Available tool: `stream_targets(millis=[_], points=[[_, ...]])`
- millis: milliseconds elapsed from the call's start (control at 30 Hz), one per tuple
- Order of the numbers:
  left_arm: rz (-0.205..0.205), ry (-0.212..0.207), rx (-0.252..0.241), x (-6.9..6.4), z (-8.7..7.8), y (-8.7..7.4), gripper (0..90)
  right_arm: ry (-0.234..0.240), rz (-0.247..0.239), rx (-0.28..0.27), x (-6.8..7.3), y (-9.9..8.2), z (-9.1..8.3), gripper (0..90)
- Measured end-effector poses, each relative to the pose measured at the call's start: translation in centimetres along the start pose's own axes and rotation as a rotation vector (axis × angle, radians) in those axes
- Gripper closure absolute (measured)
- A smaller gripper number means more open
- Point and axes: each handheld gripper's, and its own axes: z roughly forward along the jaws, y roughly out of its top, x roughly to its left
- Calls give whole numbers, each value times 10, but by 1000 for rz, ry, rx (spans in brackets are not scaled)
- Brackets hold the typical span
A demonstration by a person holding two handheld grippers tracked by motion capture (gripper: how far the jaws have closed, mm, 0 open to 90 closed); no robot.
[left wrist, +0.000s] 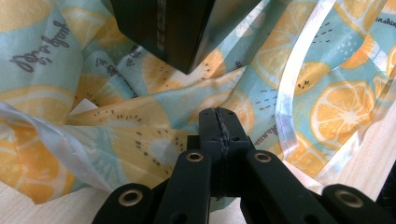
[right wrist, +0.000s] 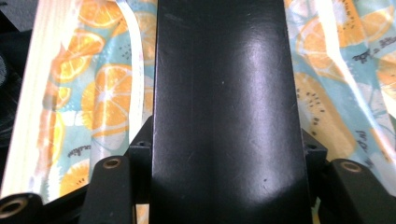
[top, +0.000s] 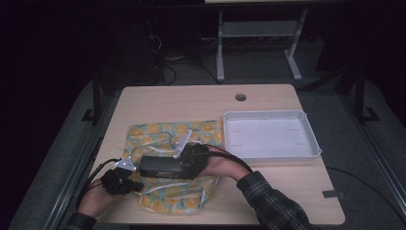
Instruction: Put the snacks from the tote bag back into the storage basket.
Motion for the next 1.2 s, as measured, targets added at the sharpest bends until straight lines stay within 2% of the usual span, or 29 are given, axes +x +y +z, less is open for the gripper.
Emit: stream_targets(millis=[300, 633, 867, 933, 1033, 1200], points=[[-1, 2, -2, 0, 0, 0, 898, -20, 32, -37, -3, 4, -21, 416], [-5, -2, -4, 0, 0, 0, 898, -50, 30, -30, -1, 6, -36, 417], [6, -4, 5, -1, 0, 1, 898, -68, 41, -53, 0, 7, -50, 417], [-7, -3, -3, -2, 1, 0, 898, -68, 52, -64, -1, 7, -54, 417], [-8, -3, -3, -1, 1, 0, 898, -77, 47, -66, -2, 5, -59, 417], [-10, -9, -4, -2, 1, 0, 898, -90, 66, -63, -2, -1, -68, 417]])
